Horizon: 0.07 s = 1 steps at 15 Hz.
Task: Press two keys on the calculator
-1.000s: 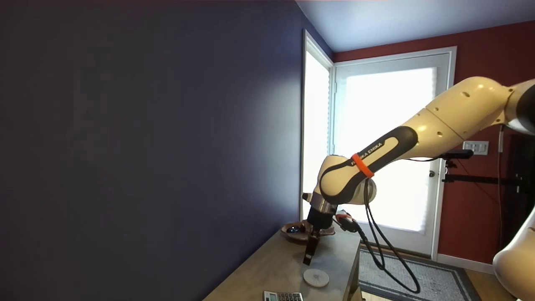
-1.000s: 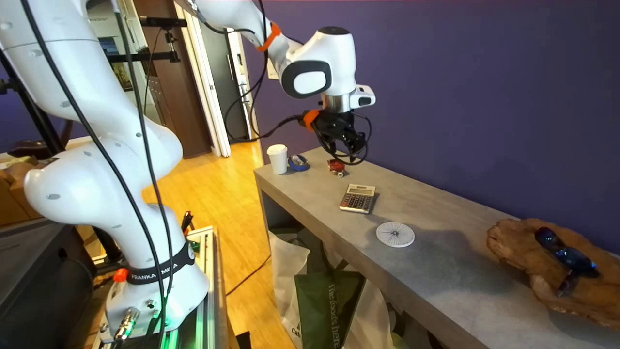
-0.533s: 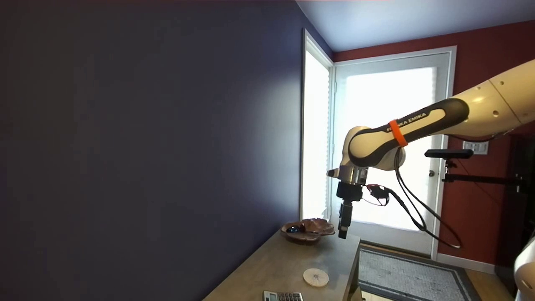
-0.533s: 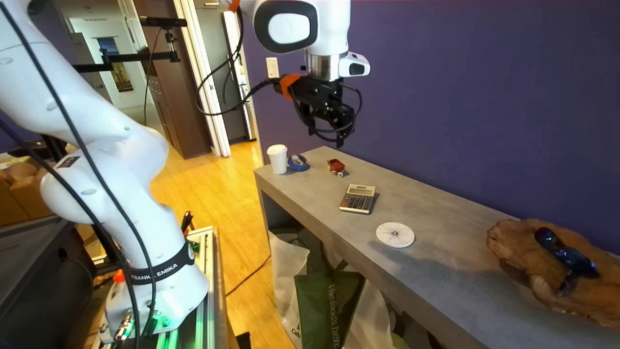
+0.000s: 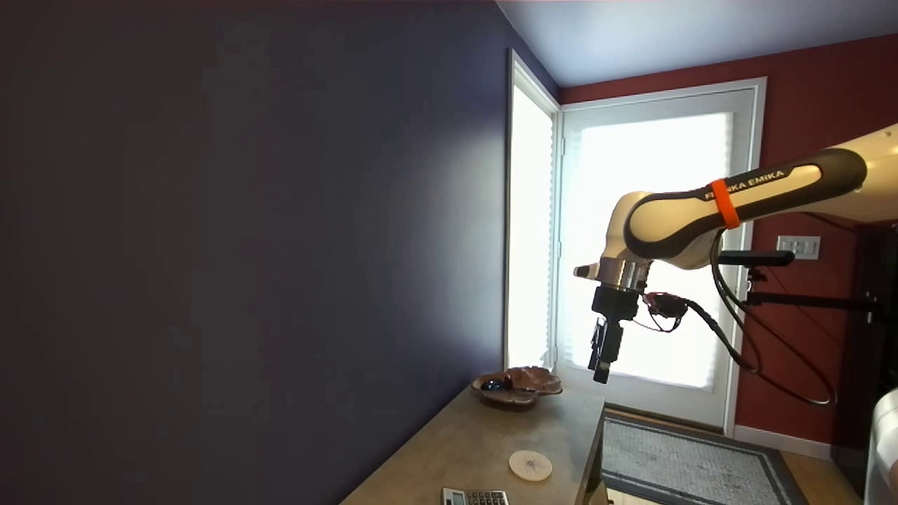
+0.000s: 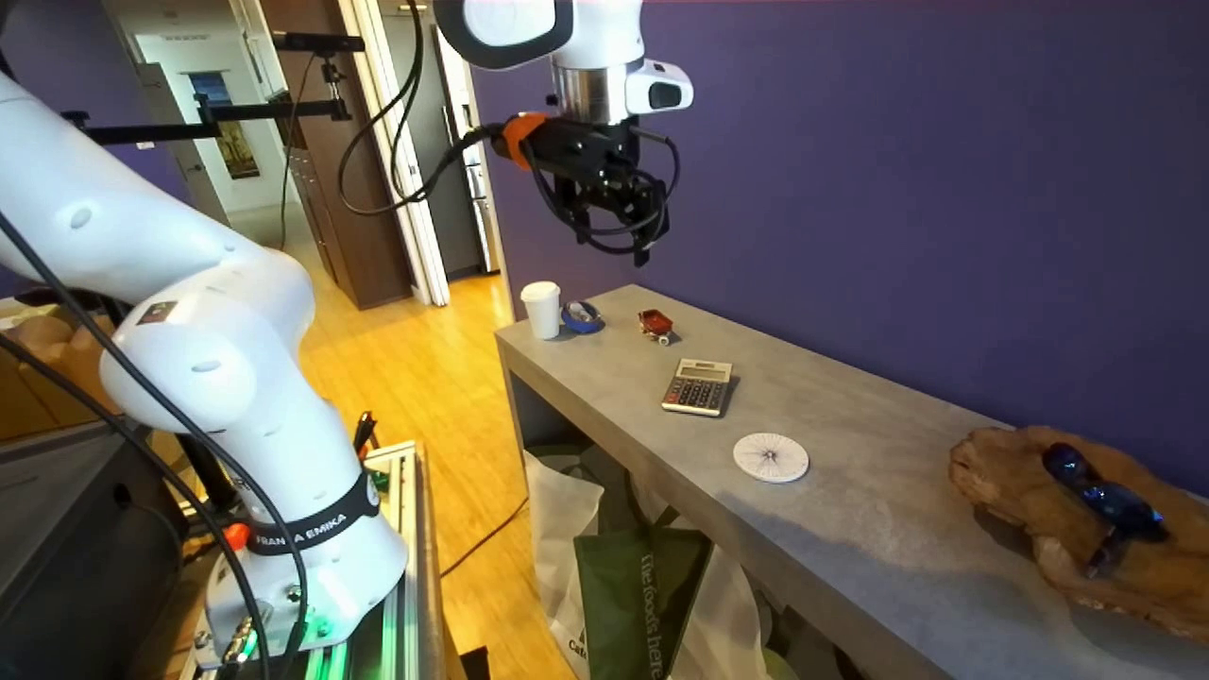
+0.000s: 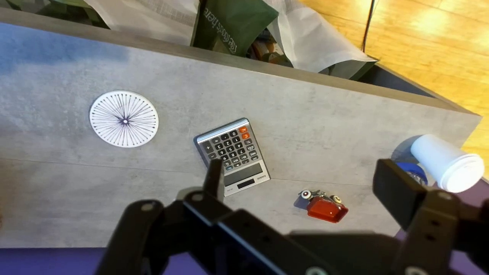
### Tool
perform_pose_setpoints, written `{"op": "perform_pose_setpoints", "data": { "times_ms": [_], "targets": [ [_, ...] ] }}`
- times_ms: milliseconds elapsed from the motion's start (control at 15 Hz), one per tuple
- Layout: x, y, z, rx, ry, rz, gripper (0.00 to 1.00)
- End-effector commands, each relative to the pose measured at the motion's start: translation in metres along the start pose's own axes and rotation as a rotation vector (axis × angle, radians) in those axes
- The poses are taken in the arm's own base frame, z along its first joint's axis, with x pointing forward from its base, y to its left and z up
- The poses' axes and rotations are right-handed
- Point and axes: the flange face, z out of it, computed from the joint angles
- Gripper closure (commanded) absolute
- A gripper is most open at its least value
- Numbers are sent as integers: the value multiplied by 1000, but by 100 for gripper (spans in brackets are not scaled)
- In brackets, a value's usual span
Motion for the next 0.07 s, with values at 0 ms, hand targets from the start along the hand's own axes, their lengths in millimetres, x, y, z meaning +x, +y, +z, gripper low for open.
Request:
{"op": "perform_pose_setpoints", "data": {
  "times_ms": [0],
  "targets": [
    [0,0,0,1,-2,0,0]
  ]
}}
